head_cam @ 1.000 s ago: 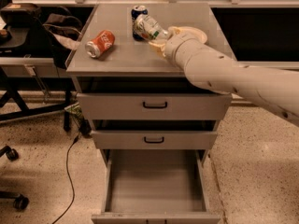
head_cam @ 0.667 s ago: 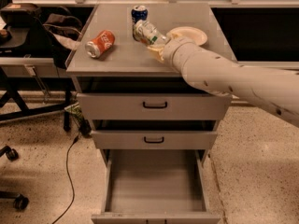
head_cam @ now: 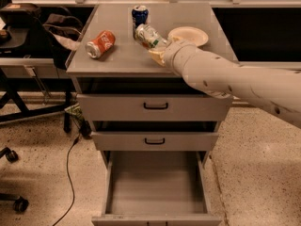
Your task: Pick 7up can from bottom drawer and place on counter
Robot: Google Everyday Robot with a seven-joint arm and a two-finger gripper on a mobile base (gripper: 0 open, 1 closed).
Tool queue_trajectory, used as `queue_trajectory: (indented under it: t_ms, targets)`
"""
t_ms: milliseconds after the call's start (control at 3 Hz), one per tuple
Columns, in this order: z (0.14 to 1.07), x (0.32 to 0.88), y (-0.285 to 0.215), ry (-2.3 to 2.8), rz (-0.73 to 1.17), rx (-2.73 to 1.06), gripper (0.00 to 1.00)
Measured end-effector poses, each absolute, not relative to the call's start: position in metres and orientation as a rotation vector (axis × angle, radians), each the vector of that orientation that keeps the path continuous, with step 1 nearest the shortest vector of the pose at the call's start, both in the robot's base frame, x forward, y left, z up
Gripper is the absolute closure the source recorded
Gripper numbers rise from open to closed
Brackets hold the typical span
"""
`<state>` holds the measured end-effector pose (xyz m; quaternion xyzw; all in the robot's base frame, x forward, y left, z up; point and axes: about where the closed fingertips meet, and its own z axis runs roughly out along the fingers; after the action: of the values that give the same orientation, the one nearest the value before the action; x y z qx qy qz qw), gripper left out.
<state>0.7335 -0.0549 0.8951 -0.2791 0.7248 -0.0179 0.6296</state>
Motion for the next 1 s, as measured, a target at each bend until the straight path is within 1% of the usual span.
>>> queue_trajectory:
  t_ms: [667, 1000]
  targets:
    - [0.8951, 0.7335, -0.0549, 1.66, -0.041, -0.639, 0.35]
    - [0.8952, 0.7335, -0.0549, 1.66, -0.041, -0.639, 0.04]
